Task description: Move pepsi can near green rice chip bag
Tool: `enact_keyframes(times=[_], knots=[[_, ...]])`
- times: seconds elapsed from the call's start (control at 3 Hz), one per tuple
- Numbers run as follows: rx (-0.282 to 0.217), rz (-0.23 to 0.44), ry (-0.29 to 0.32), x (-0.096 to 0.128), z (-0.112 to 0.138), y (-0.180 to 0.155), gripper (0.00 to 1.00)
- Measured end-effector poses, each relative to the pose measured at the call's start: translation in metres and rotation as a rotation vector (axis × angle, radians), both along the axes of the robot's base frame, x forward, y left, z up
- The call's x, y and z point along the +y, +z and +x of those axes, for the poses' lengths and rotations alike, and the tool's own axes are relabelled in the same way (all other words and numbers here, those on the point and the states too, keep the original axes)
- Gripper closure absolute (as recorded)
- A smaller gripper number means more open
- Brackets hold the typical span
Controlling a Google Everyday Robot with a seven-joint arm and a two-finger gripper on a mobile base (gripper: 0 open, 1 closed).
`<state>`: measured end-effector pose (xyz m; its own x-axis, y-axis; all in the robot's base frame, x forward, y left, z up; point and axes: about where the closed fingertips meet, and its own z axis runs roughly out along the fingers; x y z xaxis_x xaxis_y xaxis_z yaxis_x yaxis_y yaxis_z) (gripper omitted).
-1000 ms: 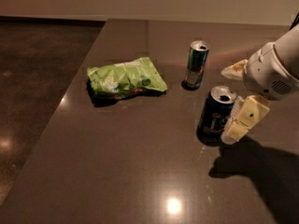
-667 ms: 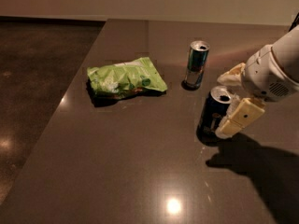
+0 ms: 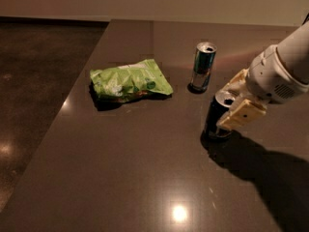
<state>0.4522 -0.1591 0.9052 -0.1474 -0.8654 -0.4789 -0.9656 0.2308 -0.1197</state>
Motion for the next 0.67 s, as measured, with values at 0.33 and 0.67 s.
enact_keyframes(times=[0.33, 0.67], knots=[[0.013, 0.000, 0.023, 0.018, 0.000, 0.007, 0.88], [0.019, 0.003, 0.046, 0.047, 0.002, 0.017, 1.00]])
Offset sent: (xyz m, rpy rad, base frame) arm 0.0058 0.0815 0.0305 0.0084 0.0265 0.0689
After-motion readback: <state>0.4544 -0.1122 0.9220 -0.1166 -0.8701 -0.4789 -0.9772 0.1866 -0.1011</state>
